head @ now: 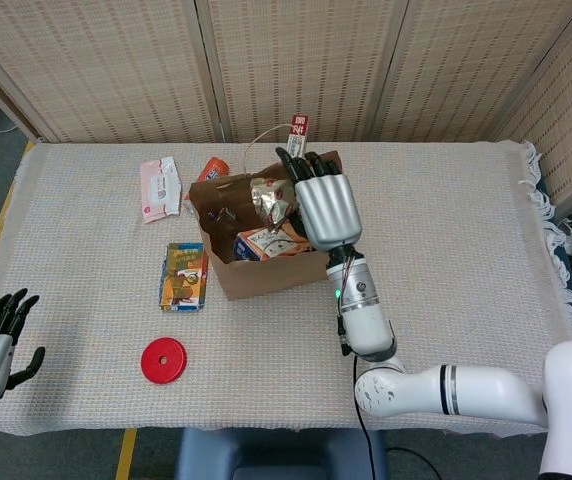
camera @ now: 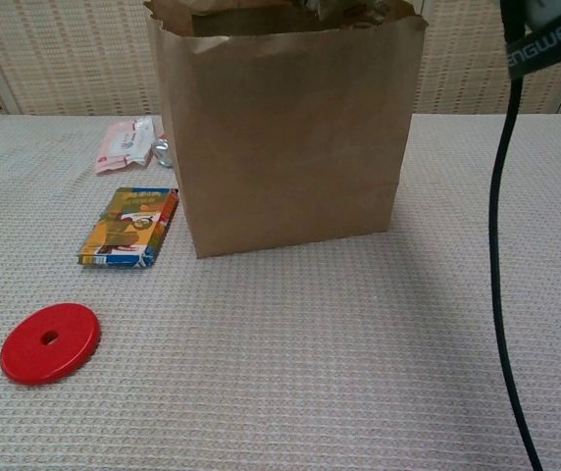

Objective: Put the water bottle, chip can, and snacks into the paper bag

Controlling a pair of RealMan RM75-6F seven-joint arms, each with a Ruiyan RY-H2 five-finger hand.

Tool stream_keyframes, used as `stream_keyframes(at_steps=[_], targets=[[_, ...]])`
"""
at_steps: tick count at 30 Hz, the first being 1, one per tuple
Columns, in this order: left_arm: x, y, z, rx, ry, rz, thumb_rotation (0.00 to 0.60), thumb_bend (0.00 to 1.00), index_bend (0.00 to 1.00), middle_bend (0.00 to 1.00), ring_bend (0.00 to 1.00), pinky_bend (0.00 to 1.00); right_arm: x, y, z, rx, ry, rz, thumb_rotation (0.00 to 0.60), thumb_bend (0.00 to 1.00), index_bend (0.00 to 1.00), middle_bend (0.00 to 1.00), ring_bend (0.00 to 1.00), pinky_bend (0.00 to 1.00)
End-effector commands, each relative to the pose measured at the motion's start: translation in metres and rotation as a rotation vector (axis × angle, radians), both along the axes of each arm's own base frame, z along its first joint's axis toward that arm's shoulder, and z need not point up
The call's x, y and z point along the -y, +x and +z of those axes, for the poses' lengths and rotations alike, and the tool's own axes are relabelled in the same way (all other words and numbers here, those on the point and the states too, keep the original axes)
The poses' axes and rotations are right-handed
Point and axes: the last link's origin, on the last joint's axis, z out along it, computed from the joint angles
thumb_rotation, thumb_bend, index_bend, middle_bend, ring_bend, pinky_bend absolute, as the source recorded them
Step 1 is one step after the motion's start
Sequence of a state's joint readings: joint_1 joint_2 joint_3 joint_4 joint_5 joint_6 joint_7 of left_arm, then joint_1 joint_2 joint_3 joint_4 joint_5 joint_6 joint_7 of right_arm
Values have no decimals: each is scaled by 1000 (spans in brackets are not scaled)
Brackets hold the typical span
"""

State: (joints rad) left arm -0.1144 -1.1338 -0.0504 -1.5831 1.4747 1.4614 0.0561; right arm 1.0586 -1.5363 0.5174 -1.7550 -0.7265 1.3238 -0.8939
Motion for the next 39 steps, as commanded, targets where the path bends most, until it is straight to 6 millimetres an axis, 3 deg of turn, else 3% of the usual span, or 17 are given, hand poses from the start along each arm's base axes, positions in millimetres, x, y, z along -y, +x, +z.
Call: stream_keyframes(at_steps=[1,8,13,15,19,23,28,31,36,39], targets=[[0,0,0,0,0,0,600,399,83,0,0,0,-4,1,0,-12,12,-9,600,119,0,106,15,137],[0,0,0,-4,4,2,600,400,83,0,0,0,-16,-7,15,31,10,20,600,118,0,103,11,133],[2,0,0,-4,7,5,600,401,83,0,0,0,-43,-35,41,64,-22,88,600,118,0,103,11,132],[2,0,0,-5,8,5,600,400,83,0,0,0,-55,-53,51,66,-32,102,600,118,0,101,8,124],[2,0,0,-8,10,4,600,400,83,0,0,0,-92,-108,67,68,-8,79,600,118,0,67,0,75],[2,1,-1,-14,13,5,600,399,83,0,0,0,-133,-168,70,27,44,6,600,117,0,1,0,13],[3,1,-1,-23,19,6,600,400,83,0,0,0,-185,-241,66,-19,52,-47,600,115,0,0,0,0],[3,1,-2,-26,22,8,600,401,82,0,0,0,-207,-272,66,-50,-9,-41,600,113,0,0,0,0],[3,1,-2,-29,24,8,600,401,79,0,0,0,-227,-315,62,-138,-66,-115,600,112,0,0,0,0],[3,2,-2,-25,22,8,600,400,79,0,0,0,-230,-322,62,-83,-10,-181,600,112,0,0,0,0]])
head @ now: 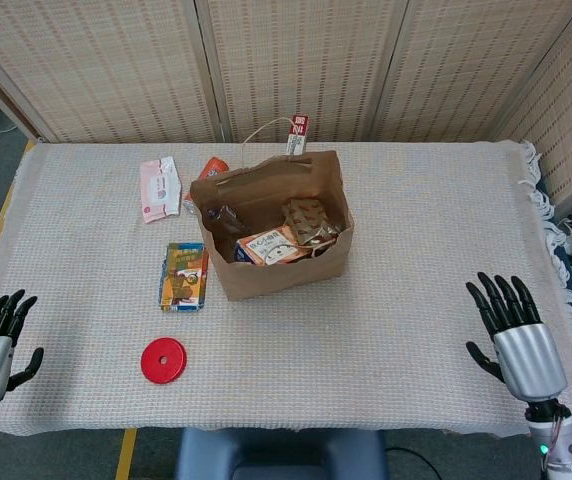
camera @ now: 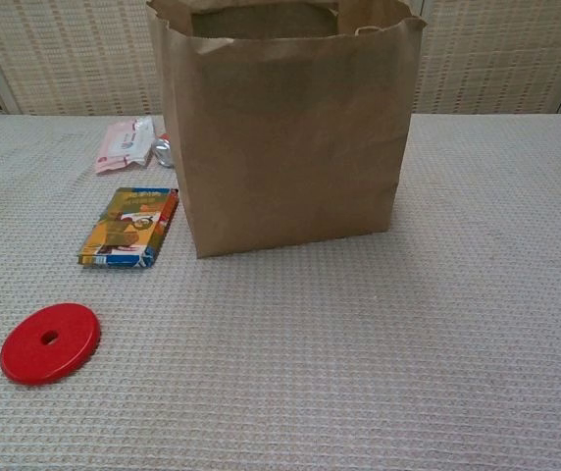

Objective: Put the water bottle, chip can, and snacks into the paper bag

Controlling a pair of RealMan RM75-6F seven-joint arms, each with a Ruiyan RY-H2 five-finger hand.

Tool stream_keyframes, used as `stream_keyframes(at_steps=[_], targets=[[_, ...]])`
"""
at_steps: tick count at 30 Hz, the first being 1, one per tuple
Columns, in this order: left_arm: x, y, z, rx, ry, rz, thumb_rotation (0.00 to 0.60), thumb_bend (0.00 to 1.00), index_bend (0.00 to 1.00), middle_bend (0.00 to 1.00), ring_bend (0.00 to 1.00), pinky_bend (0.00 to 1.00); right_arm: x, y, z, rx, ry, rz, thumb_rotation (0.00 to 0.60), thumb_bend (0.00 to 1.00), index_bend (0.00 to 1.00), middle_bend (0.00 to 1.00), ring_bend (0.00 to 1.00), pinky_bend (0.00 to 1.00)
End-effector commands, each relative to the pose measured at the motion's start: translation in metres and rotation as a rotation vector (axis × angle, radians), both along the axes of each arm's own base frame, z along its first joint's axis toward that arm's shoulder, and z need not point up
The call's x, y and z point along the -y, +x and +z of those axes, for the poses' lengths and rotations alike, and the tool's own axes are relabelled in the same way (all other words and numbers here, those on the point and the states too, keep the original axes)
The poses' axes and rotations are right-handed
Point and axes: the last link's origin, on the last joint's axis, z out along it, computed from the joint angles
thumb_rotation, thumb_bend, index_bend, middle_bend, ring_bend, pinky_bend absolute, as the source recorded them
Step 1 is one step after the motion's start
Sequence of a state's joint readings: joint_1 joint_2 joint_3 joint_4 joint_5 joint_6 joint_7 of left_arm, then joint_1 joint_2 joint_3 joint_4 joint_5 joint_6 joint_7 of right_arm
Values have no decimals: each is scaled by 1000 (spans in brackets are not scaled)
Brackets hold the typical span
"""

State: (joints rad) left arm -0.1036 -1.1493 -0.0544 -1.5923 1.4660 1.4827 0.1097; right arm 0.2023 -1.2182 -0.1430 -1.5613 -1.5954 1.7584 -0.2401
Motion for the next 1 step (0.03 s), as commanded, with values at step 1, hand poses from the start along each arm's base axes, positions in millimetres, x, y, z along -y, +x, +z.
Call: stream_keyframes(at_steps=[1], targets=[[-1,0,0,1,-2,-1,600,400,79,0,0,0,-22,-18,-7,89,58,-109,600,112,0,0,0,0]])
